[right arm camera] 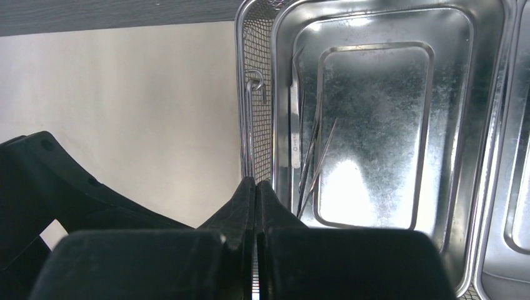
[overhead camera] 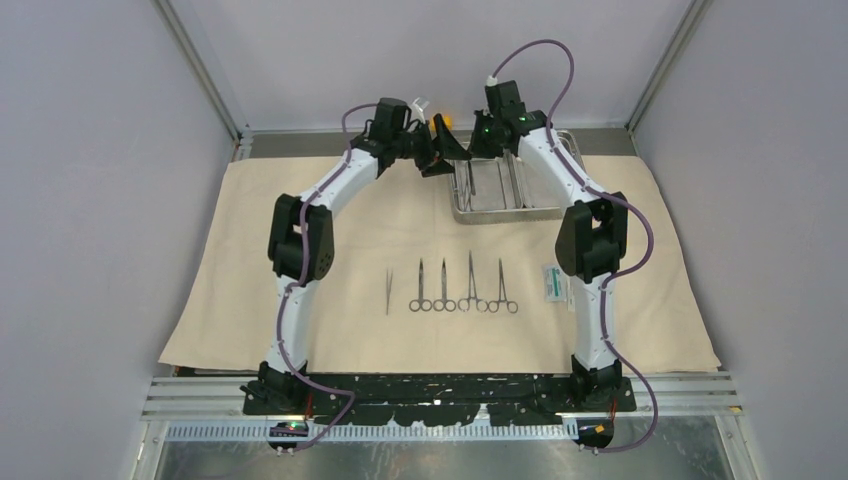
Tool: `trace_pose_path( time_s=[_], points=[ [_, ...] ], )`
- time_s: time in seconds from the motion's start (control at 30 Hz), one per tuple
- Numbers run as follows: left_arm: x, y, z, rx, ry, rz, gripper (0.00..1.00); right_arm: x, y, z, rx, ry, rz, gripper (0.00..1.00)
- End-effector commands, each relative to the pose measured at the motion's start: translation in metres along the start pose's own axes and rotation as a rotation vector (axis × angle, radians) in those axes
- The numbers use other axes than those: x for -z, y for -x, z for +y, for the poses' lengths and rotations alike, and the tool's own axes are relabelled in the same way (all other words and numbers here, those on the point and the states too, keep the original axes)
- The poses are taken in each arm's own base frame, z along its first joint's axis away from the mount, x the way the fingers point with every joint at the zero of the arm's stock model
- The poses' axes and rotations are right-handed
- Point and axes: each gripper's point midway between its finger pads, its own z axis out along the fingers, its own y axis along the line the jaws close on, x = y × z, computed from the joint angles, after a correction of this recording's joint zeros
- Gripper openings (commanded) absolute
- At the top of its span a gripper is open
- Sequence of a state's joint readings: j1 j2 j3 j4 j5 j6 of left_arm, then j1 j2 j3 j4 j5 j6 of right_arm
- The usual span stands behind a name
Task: Open and lay out the surgical kit
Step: Place the medical item in the surgical kit.
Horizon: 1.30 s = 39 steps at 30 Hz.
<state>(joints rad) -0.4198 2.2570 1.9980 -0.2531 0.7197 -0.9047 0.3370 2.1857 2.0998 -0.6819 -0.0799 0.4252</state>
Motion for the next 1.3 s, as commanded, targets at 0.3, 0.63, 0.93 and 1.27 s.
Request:
trace_pose_path(
  time_s=[0.3, 0.63, 0.93, 1.27],
  points=[
    [-0.010, -0.007, -0.015, -0.010, -0.081, 0.027, 0.63, 0.038, 0.036, 0.026, -0.007, 0.063, -0.114, 0.00],
    [-0.018, -0.016, -0.014, 0.005, -0.114, 0.050, 0.49, 0.039, 0.033, 0.032, -0.026, 0.092, -0.099, 0.00],
    [-0.028, -0.010, -0.011, 0.014, -0.130, 0.044, 0.36, 0.042, 0.031, 0.032, -0.031, 0.098, -0.094, 0.00],
    [-0.030, -0.006, -0.011, 0.010, -0.142, 0.041, 0.29, 0.042, 0.027, 0.032, -0.030, 0.098, -0.089, 0.01]
  ],
)
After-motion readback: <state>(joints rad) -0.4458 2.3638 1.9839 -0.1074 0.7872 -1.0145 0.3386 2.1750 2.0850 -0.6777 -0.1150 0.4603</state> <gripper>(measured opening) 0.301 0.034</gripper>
